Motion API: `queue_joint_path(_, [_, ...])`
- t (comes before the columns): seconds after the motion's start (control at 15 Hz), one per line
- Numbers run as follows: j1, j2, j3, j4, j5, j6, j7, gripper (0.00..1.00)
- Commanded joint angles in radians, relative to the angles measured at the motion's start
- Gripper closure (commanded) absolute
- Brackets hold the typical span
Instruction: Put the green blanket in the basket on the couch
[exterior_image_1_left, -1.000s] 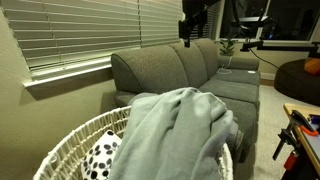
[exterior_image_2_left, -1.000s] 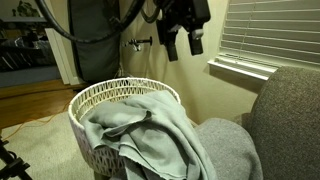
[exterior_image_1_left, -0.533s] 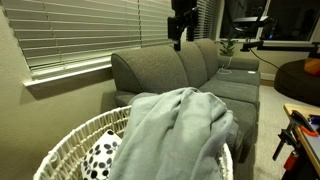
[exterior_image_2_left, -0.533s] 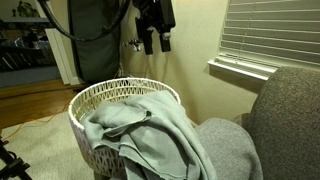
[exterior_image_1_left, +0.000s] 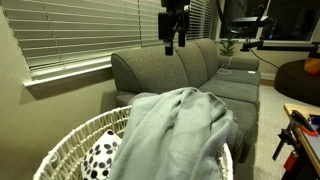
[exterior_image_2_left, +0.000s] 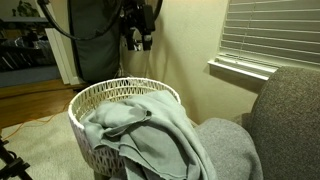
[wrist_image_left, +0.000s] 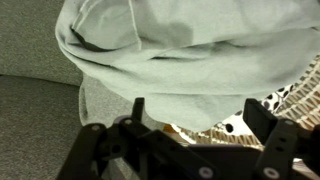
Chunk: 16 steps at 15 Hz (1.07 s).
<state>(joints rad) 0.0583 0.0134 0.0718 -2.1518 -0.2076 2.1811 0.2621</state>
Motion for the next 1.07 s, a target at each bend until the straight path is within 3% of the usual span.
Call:
queue_joint_path(0.0, [0.030, 0.039, 0.024, 0.022, 0.051, 0.004, -0.060, 0.00])
queue_joint_path(1.0, [0.088, 0.260, 0.078, 0.090, 0.107, 0.109, -0.186, 0.00])
